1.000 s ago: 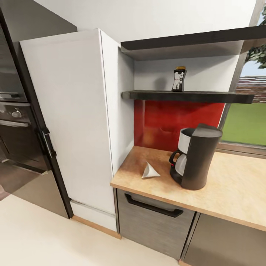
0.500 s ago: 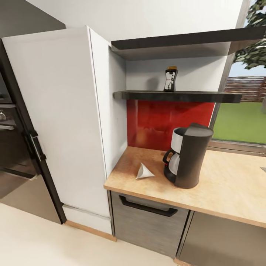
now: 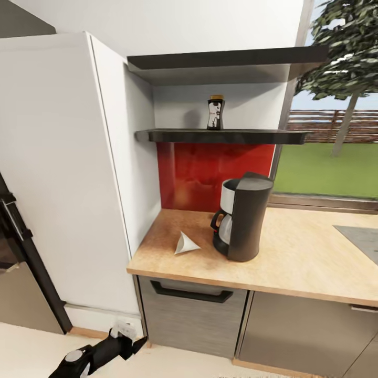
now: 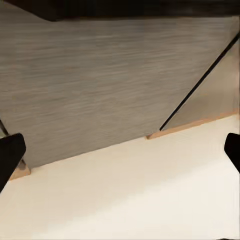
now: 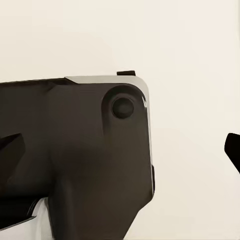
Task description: Set up a coffee station on the kitchen countertop: keep the coffee maker on the countertop, move the bottle of coffee from the kitchen shelf to the counter next to the coffee maker, place a paper coffee filter on top of the coffee maker, put the saucer next to the coffee maker with the coffee cup on the saucer, and place the electric kettle next to the coffee maker.
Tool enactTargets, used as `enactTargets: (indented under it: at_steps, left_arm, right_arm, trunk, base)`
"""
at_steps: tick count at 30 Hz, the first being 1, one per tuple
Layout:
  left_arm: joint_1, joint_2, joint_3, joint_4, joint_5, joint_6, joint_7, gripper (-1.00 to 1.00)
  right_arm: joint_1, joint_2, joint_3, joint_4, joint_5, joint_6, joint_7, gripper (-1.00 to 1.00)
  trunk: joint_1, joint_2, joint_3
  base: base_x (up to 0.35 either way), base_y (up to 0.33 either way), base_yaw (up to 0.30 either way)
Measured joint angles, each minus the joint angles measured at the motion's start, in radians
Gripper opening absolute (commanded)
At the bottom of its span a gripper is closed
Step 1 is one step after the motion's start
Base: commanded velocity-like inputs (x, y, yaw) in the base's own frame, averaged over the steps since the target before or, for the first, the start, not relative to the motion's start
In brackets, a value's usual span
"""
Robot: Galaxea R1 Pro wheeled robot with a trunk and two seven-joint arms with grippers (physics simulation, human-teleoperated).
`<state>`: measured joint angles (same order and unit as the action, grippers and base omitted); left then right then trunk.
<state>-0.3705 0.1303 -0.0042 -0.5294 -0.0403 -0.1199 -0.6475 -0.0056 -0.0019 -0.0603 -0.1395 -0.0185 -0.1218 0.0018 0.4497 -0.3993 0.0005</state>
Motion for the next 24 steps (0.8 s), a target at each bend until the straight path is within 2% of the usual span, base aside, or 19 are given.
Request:
enactTargets:
  at_steps: [4, 6, 7, 11, 12, 13, 15, 18, 21, 24]
  left_arm:
    - [-0.070, 0.036, 0.002, 0.000, 0.001, 0.031, -0.098, 1.00]
    - [-0.136, 0.052, 0.001, 0.001, 0.001, 0.098, -0.154, 1.00]
    - [-0.188, 0.058, 0.000, 0.002, -0.002, 0.160, -0.188, 1.00]
    - [-0.273, 0.062, 0.001, 0.002, -0.004, 0.206, -0.205, 1.00]
    - [-0.327, 0.060, 0.001, 0.002, -0.002, 0.281, -0.204, 1.00]
    - [-0.365, 0.056, 0.002, -0.001, 0.000, 0.326, -0.203, 1.00]
    - [-0.409, 0.048, 0.000, -0.006, -0.002, 0.372, -0.200, 1.00]
    - [-0.435, 0.046, -0.001, -0.008, -0.019, 0.428, -0.185, 1.00]
    - [-0.444, 0.043, -0.001, -0.030, -0.079, 0.472, -0.164, 1.00]
    - [-0.447, 0.043, 0.001, -0.042, -0.108, 0.482, -0.159, 1.00]
  right_arm:
    - [0.000, 0.000, 0.000, 0.000, 0.000, 0.000, 0.000, 1.00]
    - [0.000, 0.000, 0.000, 0.000, -0.001, 0.000, 0.000, 1.00]
    - [0.000, 0.000, 0.000, 0.000, -0.001, 0.000, -0.001, 1.00]
    - [0.000, 0.000, 0.000, 0.000, -0.001, 0.000, 0.000, 1.00]
    - [0.000, 0.001, 0.000, 0.000, -0.001, 0.000, 0.000, 1.00]
    - [0.000, 0.001, 0.000, -0.001, -0.001, 0.000, 0.000, 1.00]
    - [0.000, 0.001, 0.000, 0.000, -0.001, 0.000, 0.000, 1.00]
    - [0.000, 0.002, 0.001, -0.001, -0.001, 0.000, 0.001, 1.00]
    - [0.000, 0.002, 0.002, -0.002, 0.000, 0.000, 0.002, 1.00]
    - [0.000, 0.002, 0.003, -0.003, 0.000, 0.000, 0.002, 1.00]
  trunk:
    - [0.000, 0.000, 0.000]
    - [0.000, 0.000, 0.000]
    - [0.000, 0.000, 0.000]
    - [0.000, 0.000, 0.000]
    - [0.000, 0.000, 0.000]
    - [0.000, 0.000, 0.000]
    - [0.000, 0.000, 0.000]
    - [0.000, 0.000, 0.000]
    - [0.000, 0.000, 0.000]
    - [0.000, 0.000, 0.000]
  base:
    - [0.000, 0.000, -0.266]
    - [0.000, 0.000, -0.266]
    - [0.000, 0.000, -0.266]
    - [0.000, 0.000, -0.266]
    - [0.000, 0.000, -0.266]
    - [0.000, 0.000, -0.266]
    - [0.000, 0.000, -0.266]
    - [0.000, 0.000, -0.252]
    - [0.000, 0.000, -0.139]
    - [0.000, 0.000, -0.051]
